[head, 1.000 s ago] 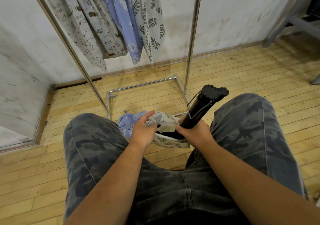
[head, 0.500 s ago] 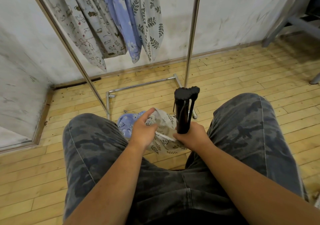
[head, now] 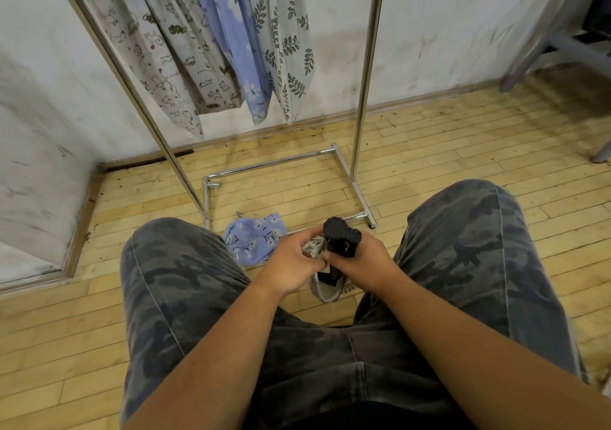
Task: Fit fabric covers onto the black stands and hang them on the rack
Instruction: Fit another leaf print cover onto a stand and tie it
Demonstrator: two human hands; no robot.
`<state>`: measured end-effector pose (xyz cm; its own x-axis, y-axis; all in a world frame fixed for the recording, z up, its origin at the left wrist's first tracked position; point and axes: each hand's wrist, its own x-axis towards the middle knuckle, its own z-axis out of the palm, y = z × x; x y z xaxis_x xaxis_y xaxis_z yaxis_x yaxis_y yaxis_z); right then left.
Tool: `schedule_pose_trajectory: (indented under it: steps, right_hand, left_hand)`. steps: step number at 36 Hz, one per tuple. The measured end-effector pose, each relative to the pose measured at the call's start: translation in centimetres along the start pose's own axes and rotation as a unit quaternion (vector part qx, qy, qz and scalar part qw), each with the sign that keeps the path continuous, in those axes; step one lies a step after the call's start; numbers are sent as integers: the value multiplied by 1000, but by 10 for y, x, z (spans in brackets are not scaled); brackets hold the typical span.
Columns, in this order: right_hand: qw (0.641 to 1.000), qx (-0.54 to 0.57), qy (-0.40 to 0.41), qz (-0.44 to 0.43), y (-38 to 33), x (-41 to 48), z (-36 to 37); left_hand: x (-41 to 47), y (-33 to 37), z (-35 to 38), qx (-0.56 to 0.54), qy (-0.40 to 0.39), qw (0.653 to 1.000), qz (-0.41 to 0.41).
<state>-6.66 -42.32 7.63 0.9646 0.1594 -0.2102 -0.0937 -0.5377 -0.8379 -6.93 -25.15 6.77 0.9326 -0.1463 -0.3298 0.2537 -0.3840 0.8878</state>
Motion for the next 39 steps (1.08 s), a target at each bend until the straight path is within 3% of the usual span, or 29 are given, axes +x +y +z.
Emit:
schedule_pose_trajectory:
  steps: [4,17,27,31,39]
  right_hand:
    - [999,28,-16,-5,3,2,0]
    - [994,68,-81,-22,-1,-1,-4]
    - [994,42,-97,-42,-4,0,-5]
    - [994,-9,-93,-50,-1,1,-2]
    - [999,16,-21,19,12,9,-4]
  left_hand:
    - [2,-8,0,-1,-24,1000,5]
    - [3,-8,2,63,9,996,70]
    - [2,-7,4,111,33,990,77]
    - [2,-8,4,130,39,988,80]
    - [8,-15,-4,109,98,989,8]
